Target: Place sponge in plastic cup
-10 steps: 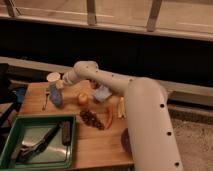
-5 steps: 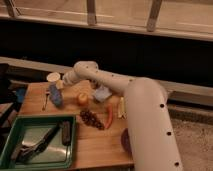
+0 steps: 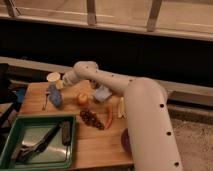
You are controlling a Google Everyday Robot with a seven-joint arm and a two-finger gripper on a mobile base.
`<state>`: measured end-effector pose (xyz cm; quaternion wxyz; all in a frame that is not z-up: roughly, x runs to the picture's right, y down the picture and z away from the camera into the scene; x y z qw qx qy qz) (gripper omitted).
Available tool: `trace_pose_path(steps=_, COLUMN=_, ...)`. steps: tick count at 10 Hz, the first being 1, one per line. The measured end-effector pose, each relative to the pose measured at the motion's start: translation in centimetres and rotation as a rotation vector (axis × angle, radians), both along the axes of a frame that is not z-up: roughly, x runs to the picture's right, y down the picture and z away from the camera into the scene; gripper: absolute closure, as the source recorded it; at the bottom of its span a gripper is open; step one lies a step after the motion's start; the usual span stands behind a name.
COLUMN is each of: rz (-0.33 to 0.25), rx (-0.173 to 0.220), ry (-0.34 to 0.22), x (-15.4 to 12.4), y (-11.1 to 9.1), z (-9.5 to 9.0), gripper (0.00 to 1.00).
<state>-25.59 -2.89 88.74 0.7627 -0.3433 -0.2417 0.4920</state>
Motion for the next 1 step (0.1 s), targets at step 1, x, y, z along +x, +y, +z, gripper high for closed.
trace_pose_path(steps=1, rz=-0.003, rx=-0.003, ry=0.001, x=0.03, y=0.17, z=0.05, gripper=0.2)
